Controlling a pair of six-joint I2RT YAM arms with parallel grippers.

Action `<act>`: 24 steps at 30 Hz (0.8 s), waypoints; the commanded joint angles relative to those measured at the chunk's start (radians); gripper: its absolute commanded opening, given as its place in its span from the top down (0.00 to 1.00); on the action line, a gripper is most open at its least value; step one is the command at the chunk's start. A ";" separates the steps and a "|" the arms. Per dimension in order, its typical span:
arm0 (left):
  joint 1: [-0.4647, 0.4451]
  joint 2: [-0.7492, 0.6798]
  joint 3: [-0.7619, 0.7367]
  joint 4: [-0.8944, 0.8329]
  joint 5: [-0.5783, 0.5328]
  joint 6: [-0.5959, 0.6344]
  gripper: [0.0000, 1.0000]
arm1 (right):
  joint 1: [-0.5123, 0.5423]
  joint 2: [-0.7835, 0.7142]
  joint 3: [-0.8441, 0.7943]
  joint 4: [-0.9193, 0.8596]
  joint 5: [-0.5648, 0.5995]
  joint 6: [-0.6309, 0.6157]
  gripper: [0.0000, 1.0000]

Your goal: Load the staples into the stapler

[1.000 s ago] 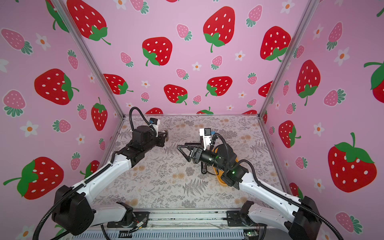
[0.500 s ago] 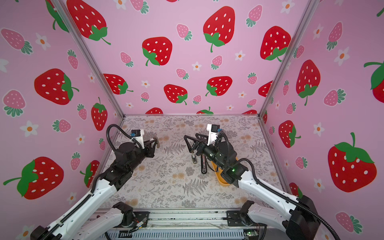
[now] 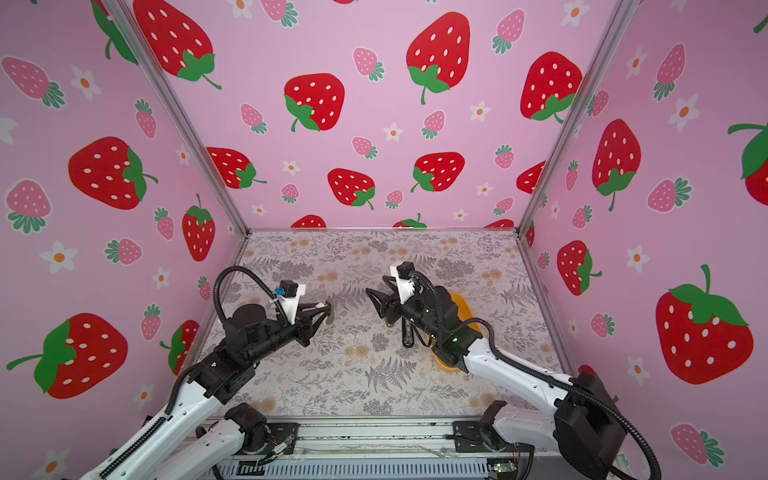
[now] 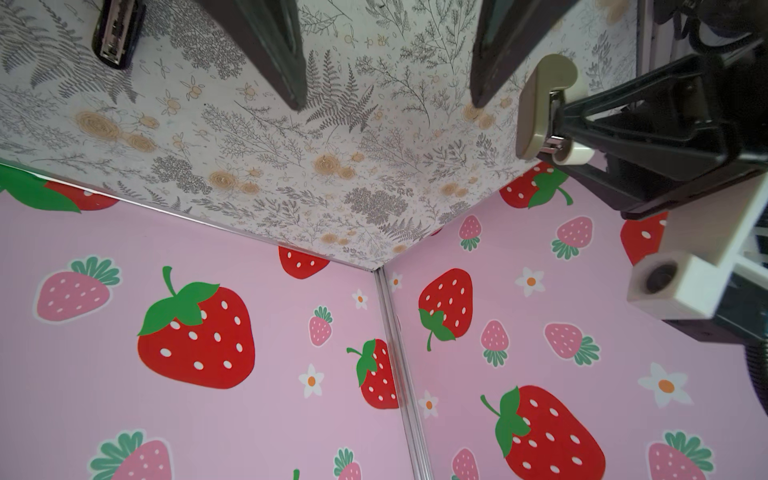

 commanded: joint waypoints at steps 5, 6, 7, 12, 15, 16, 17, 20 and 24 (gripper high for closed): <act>-0.104 -0.098 -0.024 -0.064 -0.062 0.040 1.00 | 0.013 -0.037 0.010 0.030 -0.043 -0.036 0.36; -0.114 -0.106 -0.028 -0.065 -0.062 0.041 1.00 | 0.014 -0.055 -0.002 0.030 -0.031 -0.033 0.35; -0.122 -0.111 -0.031 -0.061 -0.062 0.044 1.00 | 0.015 -0.071 -0.016 0.031 -0.017 -0.027 0.34; -0.165 -0.096 -0.053 -0.011 -0.046 0.055 1.00 | 0.019 -0.107 -0.077 0.041 -0.019 0.009 0.29; -0.204 -0.061 -0.055 0.030 -0.043 0.087 1.00 | 0.022 -0.120 -0.094 0.025 -0.018 0.034 0.31; -0.214 -0.048 -0.053 0.045 -0.047 0.101 1.00 | 0.021 -0.128 -0.099 0.019 -0.013 0.045 0.35; -0.224 -0.036 -0.048 0.056 -0.043 0.114 1.00 | 0.024 -0.136 -0.104 0.015 -0.013 0.053 0.39; -0.244 -0.003 -0.038 0.079 -0.026 0.161 1.00 | 0.036 -0.151 -0.112 0.006 -0.018 0.066 0.42; -0.255 0.009 -0.041 0.102 -0.039 0.214 1.00 | 0.063 -0.148 -0.101 -0.011 -0.024 0.074 0.43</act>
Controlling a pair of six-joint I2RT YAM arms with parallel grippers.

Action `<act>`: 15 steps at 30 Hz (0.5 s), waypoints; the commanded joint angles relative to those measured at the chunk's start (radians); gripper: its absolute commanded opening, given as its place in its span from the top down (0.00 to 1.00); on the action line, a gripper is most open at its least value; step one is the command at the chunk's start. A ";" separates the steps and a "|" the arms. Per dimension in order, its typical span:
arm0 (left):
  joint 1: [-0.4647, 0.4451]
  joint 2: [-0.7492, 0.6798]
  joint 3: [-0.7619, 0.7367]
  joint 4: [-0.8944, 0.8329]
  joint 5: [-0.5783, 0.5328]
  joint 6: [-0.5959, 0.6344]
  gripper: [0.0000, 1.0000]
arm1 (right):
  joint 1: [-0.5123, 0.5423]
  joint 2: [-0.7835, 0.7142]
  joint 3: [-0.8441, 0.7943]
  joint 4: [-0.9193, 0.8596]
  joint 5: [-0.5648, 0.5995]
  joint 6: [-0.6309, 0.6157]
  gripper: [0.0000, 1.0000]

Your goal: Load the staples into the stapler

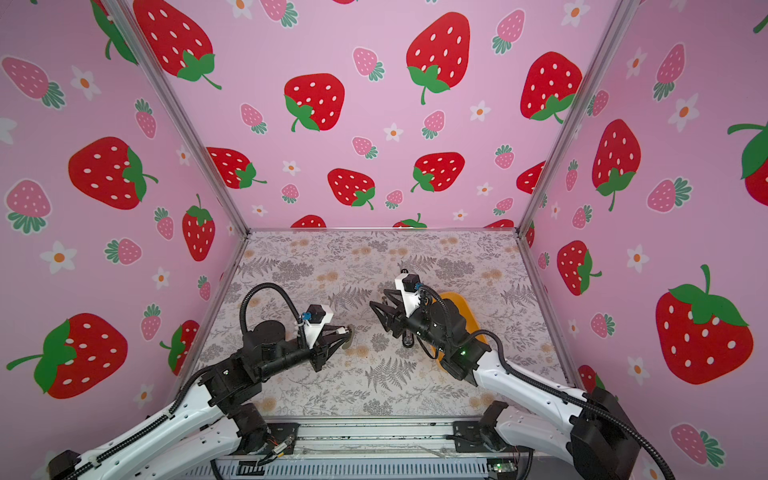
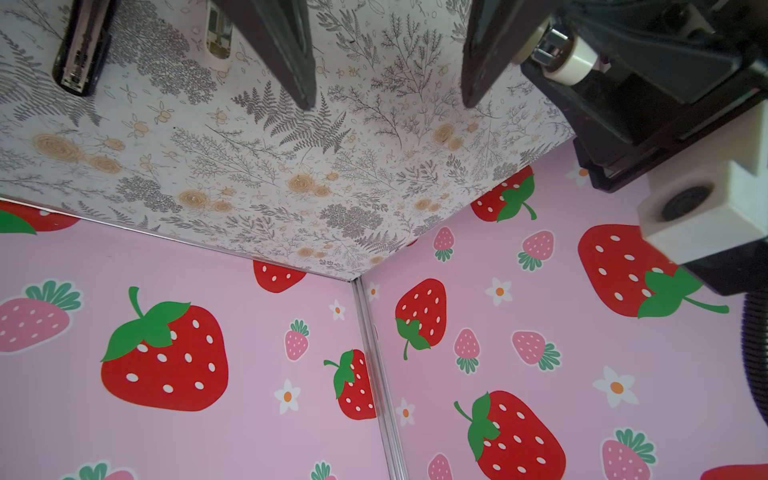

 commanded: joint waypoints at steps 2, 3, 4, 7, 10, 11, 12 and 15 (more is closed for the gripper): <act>-0.006 -0.011 0.007 0.085 -0.006 0.085 1.00 | 0.029 -0.016 0.004 -0.010 -0.007 0.019 0.43; -0.005 -0.012 0.002 0.093 -0.010 0.095 1.00 | 0.039 -0.018 0.004 -0.014 -0.006 0.019 0.43; -0.005 -0.014 -0.004 0.105 -0.015 0.103 1.00 | 0.049 -0.017 0.003 -0.015 -0.001 0.020 0.43; -0.007 -0.028 -0.033 0.155 -0.007 0.120 1.00 | 0.083 -0.010 -0.002 -0.015 0.019 0.031 0.43; -0.012 -0.053 -0.068 0.211 0.001 0.135 1.00 | 0.119 0.010 0.002 -0.014 0.046 0.050 0.43; -0.013 -0.062 -0.078 0.225 0.011 0.148 1.00 | 0.132 0.019 0.005 -0.012 0.051 0.053 0.44; -0.016 -0.066 -0.091 0.243 0.021 0.160 1.00 | 0.145 0.028 0.008 -0.011 0.057 0.059 0.44; -0.028 -0.064 -0.109 0.271 0.028 0.191 1.00 | 0.176 0.053 0.019 -0.004 0.078 0.067 0.44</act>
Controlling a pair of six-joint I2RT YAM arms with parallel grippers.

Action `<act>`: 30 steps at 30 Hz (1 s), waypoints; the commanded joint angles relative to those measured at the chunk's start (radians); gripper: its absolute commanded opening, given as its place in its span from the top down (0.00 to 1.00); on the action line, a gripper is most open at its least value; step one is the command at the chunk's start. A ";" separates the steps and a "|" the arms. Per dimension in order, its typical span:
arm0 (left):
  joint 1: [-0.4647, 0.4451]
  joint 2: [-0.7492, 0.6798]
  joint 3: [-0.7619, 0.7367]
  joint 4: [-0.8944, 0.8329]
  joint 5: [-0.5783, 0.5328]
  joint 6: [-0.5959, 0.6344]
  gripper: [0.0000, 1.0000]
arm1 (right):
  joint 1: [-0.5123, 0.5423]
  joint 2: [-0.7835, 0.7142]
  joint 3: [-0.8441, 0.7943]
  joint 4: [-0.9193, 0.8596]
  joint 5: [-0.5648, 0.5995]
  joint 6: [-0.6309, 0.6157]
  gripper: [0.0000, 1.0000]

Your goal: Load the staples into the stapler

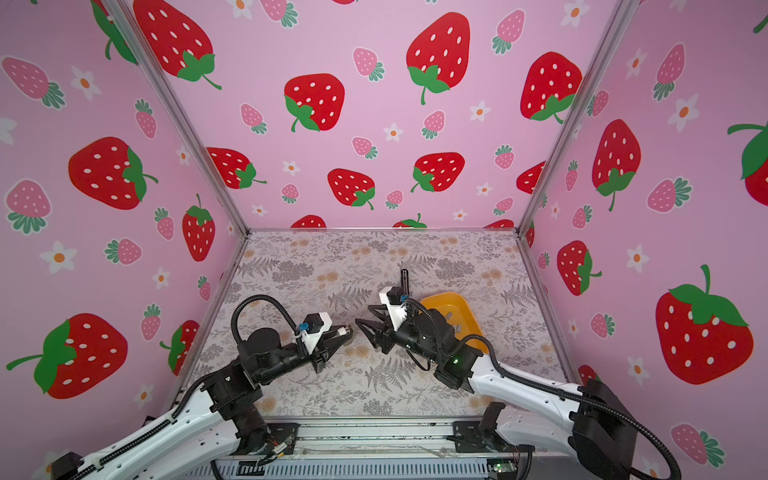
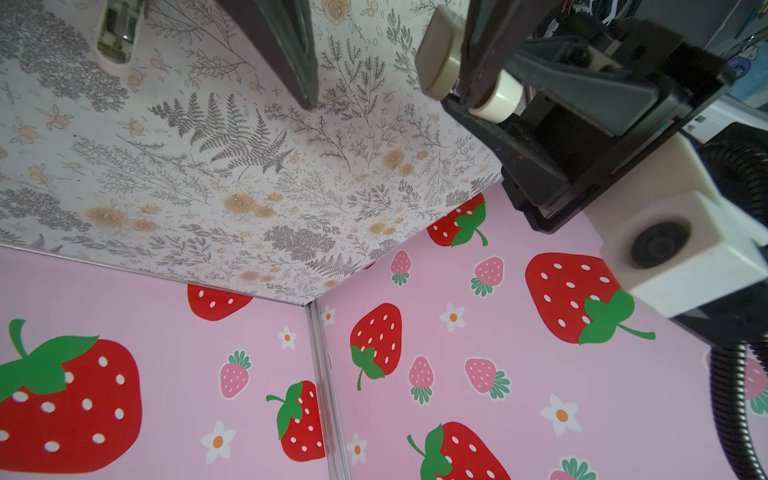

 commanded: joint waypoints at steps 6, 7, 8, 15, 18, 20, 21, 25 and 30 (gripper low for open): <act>-0.036 0.003 -0.010 0.107 -0.028 0.080 1.00 | 0.041 0.039 0.029 -0.016 0.099 0.041 0.45; -0.038 0.002 -0.011 0.110 -0.037 0.080 1.00 | 0.042 0.040 0.027 -0.017 0.102 0.046 0.45; -0.040 0.001 -0.010 0.109 -0.041 0.081 1.00 | 0.043 0.039 0.025 -0.015 0.103 0.050 0.46; -0.058 0.031 -0.002 0.119 -0.051 0.100 1.00 | 0.057 0.055 0.029 -0.029 0.126 0.061 0.46; -0.073 0.047 0.000 0.132 -0.092 0.101 1.00 | 0.060 0.077 0.039 -0.042 0.147 0.069 0.47; -0.083 0.046 -0.005 0.144 -0.110 0.096 1.00 | 0.061 0.093 0.042 -0.049 0.170 0.075 0.48; -0.087 0.043 -0.005 0.146 -0.119 0.096 1.00 | 0.062 0.100 0.041 -0.051 0.188 0.079 0.47; -0.088 0.020 0.006 0.123 -0.147 0.076 1.00 | 0.061 0.127 0.042 -0.065 0.262 0.086 0.54; -0.088 0.013 0.024 0.125 -0.166 0.065 1.00 | 0.059 0.154 0.036 -0.078 0.306 0.083 0.56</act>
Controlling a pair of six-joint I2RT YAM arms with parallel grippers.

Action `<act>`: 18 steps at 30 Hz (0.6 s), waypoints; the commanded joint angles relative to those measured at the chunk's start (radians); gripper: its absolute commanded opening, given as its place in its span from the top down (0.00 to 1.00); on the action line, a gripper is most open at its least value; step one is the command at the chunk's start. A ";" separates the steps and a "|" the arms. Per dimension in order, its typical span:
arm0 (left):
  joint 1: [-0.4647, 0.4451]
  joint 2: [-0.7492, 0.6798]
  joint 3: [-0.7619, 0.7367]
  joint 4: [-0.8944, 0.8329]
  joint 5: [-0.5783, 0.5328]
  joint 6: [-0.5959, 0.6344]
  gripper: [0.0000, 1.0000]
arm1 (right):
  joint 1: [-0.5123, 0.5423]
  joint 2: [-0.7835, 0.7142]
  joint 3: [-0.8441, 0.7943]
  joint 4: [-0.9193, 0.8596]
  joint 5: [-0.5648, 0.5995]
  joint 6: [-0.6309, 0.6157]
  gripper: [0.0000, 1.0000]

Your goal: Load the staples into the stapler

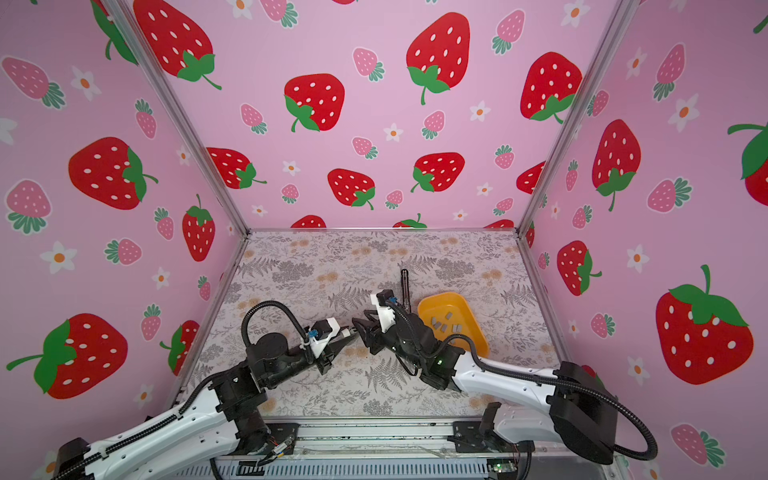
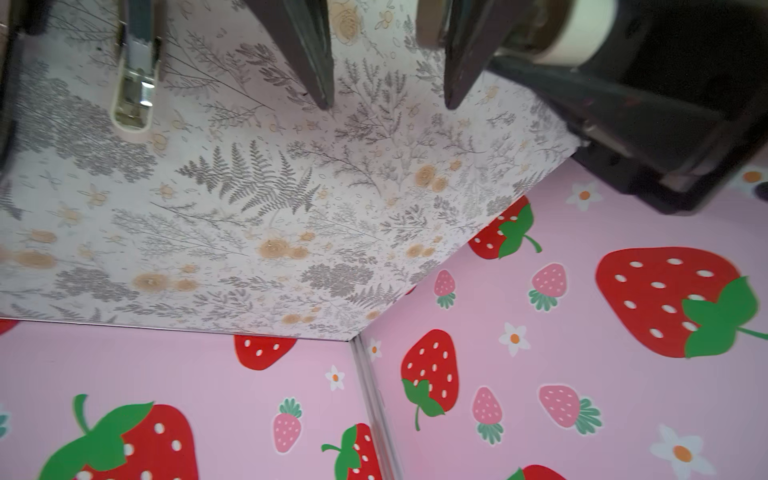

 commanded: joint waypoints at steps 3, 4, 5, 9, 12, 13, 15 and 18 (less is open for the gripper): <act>-0.004 0.000 0.090 0.054 -0.018 0.000 1.00 | -0.005 0.023 -0.013 -0.049 0.087 0.002 0.56; -0.004 0.009 0.112 0.034 -0.018 0.005 1.00 | -0.006 0.019 -0.016 -0.047 0.091 -0.001 0.56; -0.005 0.020 0.135 0.014 -0.019 0.007 1.00 | -0.007 0.014 -0.019 -0.045 0.090 -0.007 0.56; -0.004 0.051 0.181 -0.025 0.006 0.004 1.00 | -0.007 -0.014 -0.038 -0.013 0.056 -0.059 0.55; 0.001 0.051 0.198 -0.037 0.049 -0.009 1.00 | -0.017 -0.034 -0.053 -0.023 0.051 -0.096 0.49; 0.006 0.055 0.216 -0.061 0.068 -0.011 1.00 | -0.026 -0.044 -0.061 -0.031 0.054 -0.104 0.45; 0.008 0.072 0.268 -0.135 0.090 -0.008 1.00 | -0.055 -0.087 -0.088 -0.035 0.050 -0.123 0.44; 0.009 0.082 0.299 -0.184 0.151 0.006 1.00 | -0.090 -0.194 -0.135 -0.040 0.031 -0.185 0.43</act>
